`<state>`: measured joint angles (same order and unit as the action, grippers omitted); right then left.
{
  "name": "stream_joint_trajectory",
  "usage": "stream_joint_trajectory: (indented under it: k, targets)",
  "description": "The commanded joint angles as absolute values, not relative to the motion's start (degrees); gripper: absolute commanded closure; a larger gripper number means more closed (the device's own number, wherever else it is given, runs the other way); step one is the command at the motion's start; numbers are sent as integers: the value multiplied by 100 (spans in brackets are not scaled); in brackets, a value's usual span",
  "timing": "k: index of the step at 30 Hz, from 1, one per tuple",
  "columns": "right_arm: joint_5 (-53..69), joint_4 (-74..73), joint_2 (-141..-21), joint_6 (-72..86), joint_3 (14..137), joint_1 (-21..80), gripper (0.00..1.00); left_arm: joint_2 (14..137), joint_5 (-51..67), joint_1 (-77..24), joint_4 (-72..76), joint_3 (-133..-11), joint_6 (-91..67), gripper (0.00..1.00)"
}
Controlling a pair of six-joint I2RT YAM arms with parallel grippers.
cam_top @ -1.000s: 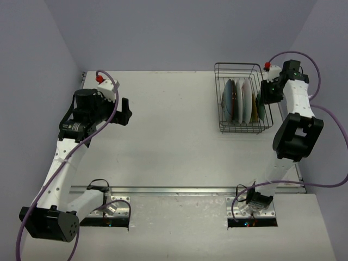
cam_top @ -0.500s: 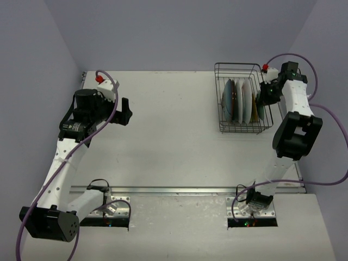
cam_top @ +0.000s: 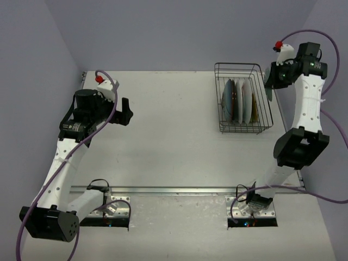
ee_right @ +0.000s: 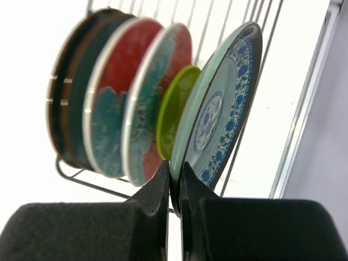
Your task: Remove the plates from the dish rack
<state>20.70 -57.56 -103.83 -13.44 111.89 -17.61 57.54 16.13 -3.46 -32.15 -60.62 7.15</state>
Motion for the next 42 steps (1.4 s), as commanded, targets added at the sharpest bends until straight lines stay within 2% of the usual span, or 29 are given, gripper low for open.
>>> stream_joint_trajectory:
  k: [1,6,12,18,25,33,42]
  targets:
    - [3254,-5985,-9621,-1617,11474,-1743,100,5713,1905,-378,-3085,-6349,529,0]
    - [3130,-5300,-8544,-2504,10257,-1038,100,5872,2586,-378,-3277,-6904,229,0]
    - [1915,-4128,-7071,-3680,8835,735,100,6348,3271,-387,-3895,-7942,60,2]
    - [1023,-3735,-6601,-4864,8264,2129,100,6836,3999,-530,-4237,-8603,-225,9]
    - [-312,-2447,-6004,-6806,6160,3822,100,7402,3705,-1389,-4413,-8764,-62,12]
    - [-1066,-1169,-5889,-7820,5064,4837,100,7696,3646,-1702,-4381,-8736,-70,13]
    - [-1353,247,-5854,-8650,4061,5372,100,8133,3454,-2050,-4310,-8552,-32,27]
